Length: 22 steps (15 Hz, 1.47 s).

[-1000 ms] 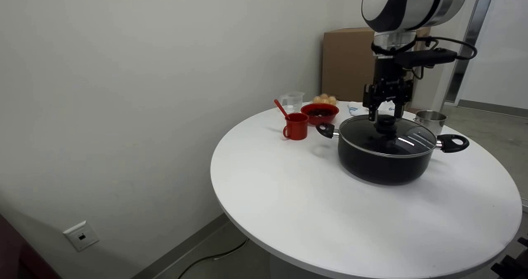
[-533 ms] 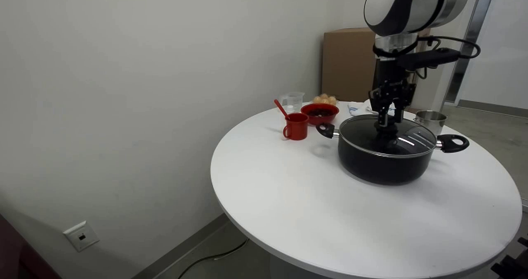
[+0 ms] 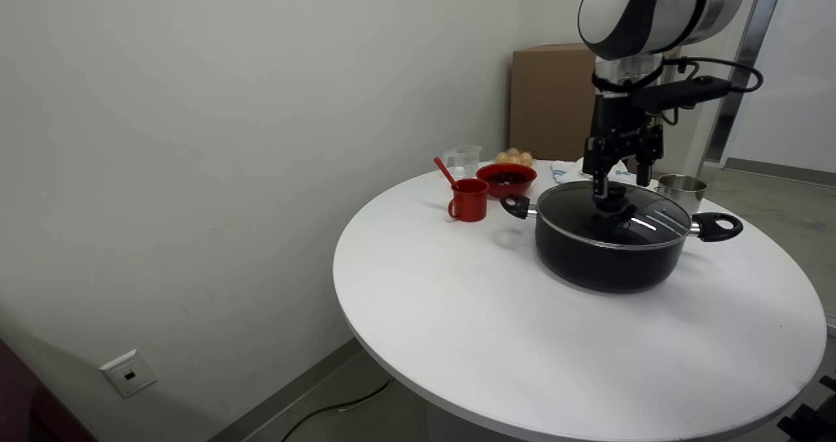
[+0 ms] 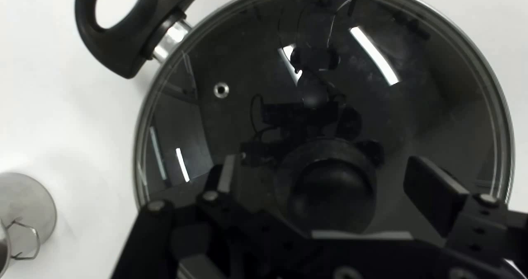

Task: Uncover the pot and place the tomato and broccoli toys inside then cover it up again

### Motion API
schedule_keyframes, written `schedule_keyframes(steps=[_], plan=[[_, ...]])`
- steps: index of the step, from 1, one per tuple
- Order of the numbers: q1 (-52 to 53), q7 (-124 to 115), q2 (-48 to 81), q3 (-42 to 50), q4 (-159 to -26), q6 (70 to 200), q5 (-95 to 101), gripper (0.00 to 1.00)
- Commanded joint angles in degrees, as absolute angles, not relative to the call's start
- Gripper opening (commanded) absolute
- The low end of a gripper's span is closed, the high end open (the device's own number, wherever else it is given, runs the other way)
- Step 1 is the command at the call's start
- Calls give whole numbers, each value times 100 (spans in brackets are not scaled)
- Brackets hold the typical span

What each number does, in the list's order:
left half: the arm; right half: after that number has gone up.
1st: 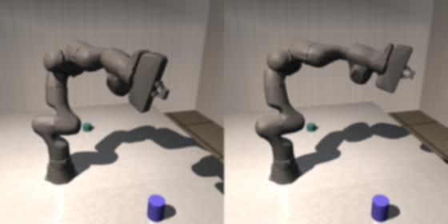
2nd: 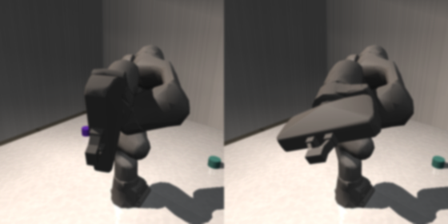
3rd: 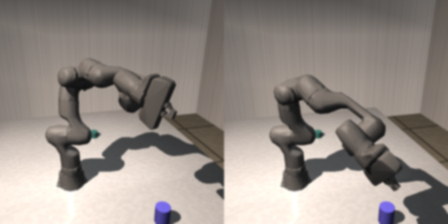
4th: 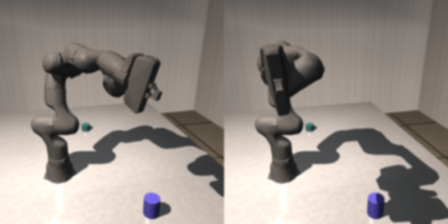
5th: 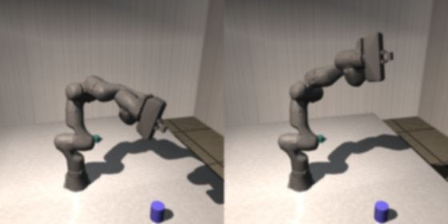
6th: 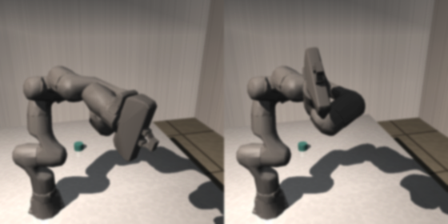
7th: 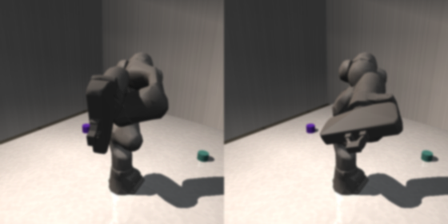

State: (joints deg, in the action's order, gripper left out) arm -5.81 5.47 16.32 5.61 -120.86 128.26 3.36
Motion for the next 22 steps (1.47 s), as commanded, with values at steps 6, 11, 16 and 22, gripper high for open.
schedule_keyframes(steps=[6,11,16,22], plan=[[-540,370,1616,619,-12131,13245,696,100],[-522,393,1599,601,-12205,13727,769,62],[-494,406,1582,563,-12238,13673,687,24],[-518,494,1459,470,-12152,13288,415,23]])
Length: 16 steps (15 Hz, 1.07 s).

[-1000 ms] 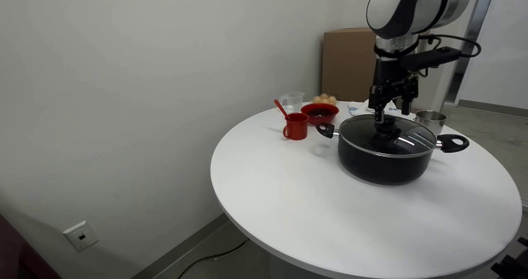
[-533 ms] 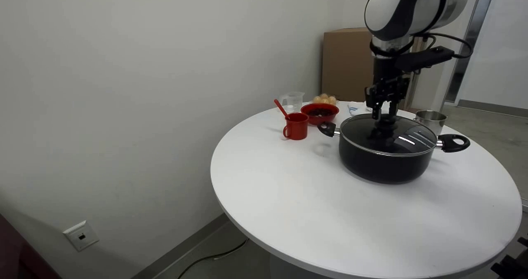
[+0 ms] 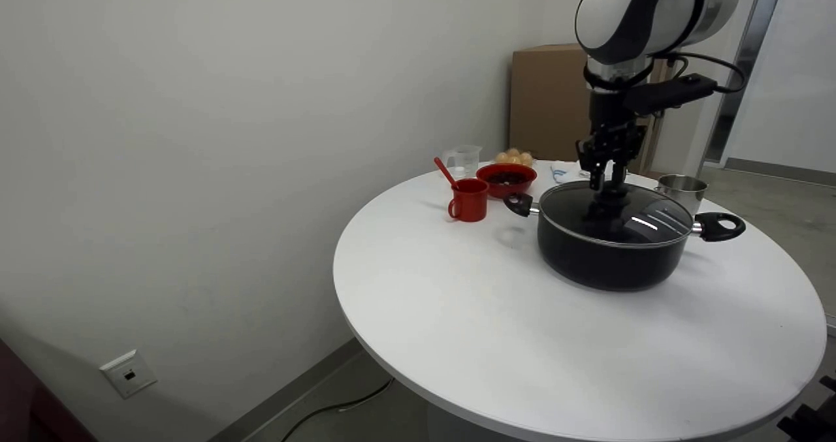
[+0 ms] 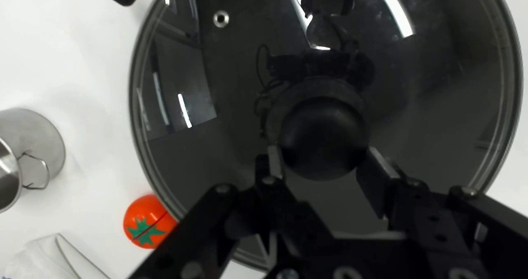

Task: Uncover the pot and place the tomato and broccoli toys inside then cover it up again

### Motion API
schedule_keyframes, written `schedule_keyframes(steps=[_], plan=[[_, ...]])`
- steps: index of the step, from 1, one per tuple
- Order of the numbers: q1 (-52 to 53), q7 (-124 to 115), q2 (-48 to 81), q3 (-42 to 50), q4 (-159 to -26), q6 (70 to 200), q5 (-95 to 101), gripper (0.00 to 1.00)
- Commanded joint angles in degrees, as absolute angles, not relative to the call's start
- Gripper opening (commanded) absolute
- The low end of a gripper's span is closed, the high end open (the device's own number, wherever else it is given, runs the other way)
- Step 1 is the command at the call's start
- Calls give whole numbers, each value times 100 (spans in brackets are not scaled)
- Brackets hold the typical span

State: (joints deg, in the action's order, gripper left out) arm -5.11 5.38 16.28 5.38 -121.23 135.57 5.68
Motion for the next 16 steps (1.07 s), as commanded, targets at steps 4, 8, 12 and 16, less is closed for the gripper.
schedule_keyframes(steps=[4,8,12,16], plan=[[-503,540,1074,402,-11981,12640,255,23],[-444,465,733,340,-11665,12007,189,23],[-315,442,821,199,-11139,11516,-4,23],[-104,366,1392,4,-10580,11426,-23,23]])
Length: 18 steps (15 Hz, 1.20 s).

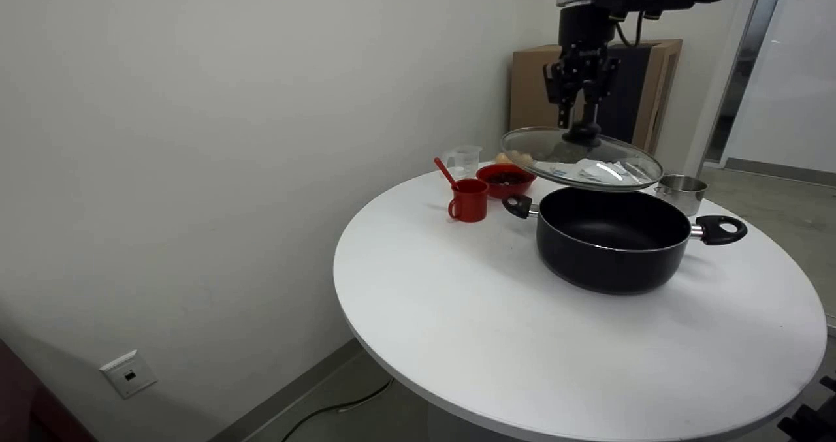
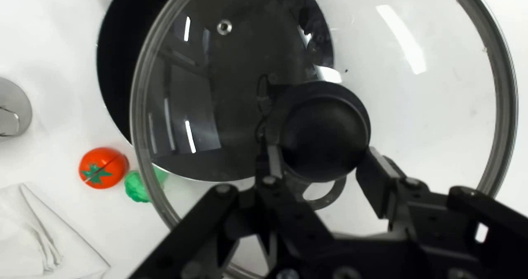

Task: Uncover the pot and place the tomato and broccoli toys inside then cover it up again

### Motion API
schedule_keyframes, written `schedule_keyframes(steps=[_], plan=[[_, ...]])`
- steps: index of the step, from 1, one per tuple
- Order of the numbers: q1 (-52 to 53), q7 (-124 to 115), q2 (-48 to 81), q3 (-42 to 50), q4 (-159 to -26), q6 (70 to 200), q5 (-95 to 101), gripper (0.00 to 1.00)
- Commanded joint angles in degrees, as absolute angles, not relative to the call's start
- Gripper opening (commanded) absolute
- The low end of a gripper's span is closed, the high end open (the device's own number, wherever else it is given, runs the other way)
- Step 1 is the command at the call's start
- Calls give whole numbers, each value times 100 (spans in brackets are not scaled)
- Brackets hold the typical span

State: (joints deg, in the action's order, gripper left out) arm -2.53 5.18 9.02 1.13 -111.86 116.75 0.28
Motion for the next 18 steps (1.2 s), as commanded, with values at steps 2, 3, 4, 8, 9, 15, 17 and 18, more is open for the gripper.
schedule_keyframes(steps=[2,3,4,8,9,15,17,18], plan=[[48,197,1782,-93,-10319,11412,87,23],[123,123,1976,-130,-10178,11391,118,23],[217,9,2159,-167,-10045,11367,165,23],[608,-363,2709,-267,-9490,11195,339,23],[697,-447,2797,-280,-9361,11127,376,23],[1163,-786,3104,-342,-8611,10645,566,23],[1230,-811,3221,-344,-8496,10609,587,23],[1245,-806,3276,-347,-8468,10624,576,23]])
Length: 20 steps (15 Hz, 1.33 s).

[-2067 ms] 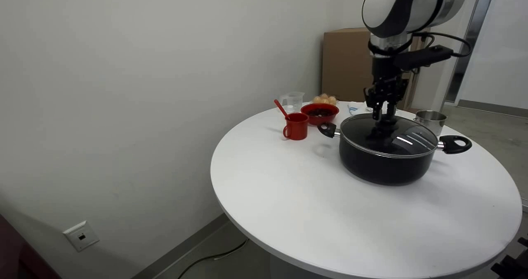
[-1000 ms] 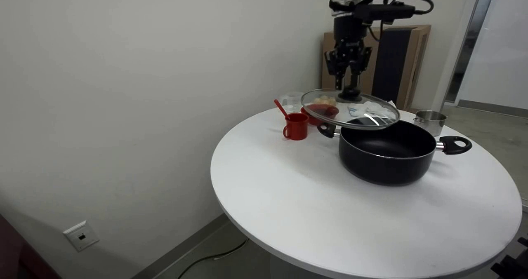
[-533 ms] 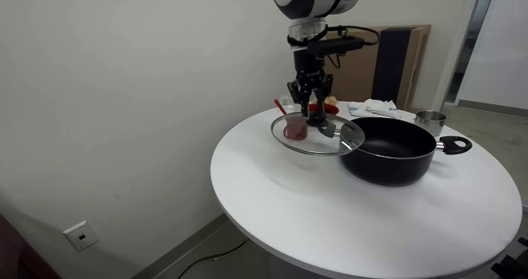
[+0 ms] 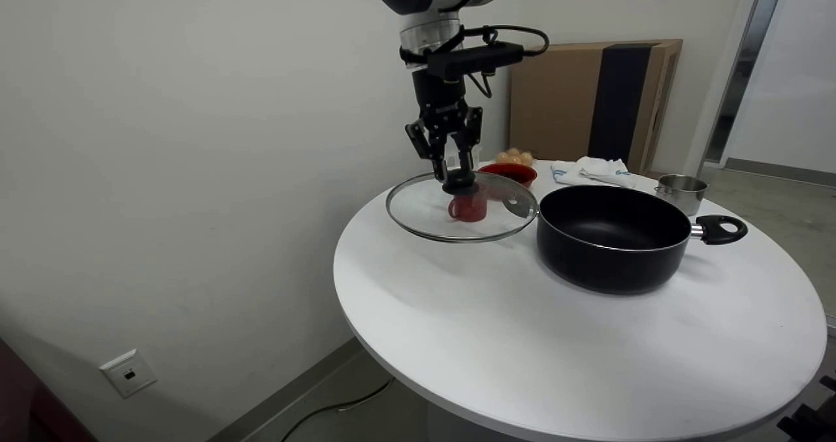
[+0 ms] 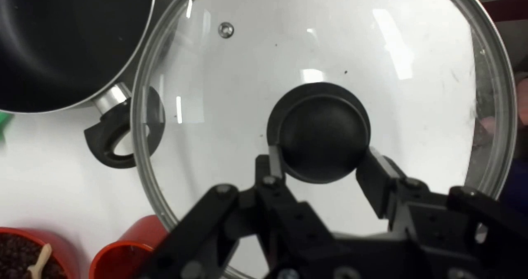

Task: Uncover the pot and place the tomato and broccoli toys inside then cover it up again

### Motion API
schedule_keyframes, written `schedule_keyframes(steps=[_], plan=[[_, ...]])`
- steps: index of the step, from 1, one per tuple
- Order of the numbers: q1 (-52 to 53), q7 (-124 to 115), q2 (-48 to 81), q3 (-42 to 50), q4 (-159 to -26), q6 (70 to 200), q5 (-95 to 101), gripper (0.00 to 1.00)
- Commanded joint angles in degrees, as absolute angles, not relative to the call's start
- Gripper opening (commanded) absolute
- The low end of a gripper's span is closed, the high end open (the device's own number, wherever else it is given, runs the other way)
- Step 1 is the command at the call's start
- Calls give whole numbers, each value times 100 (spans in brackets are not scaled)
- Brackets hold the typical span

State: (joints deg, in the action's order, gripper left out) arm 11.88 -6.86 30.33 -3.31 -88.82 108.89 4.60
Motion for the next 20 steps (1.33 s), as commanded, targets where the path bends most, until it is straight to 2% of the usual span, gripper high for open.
schedule_keyframes(steps=[1,20], plan=[[1245,-808,3317,-349,-8500,10703,541,23],[941,-374,4038,-236,-9016,11223,599,23]])
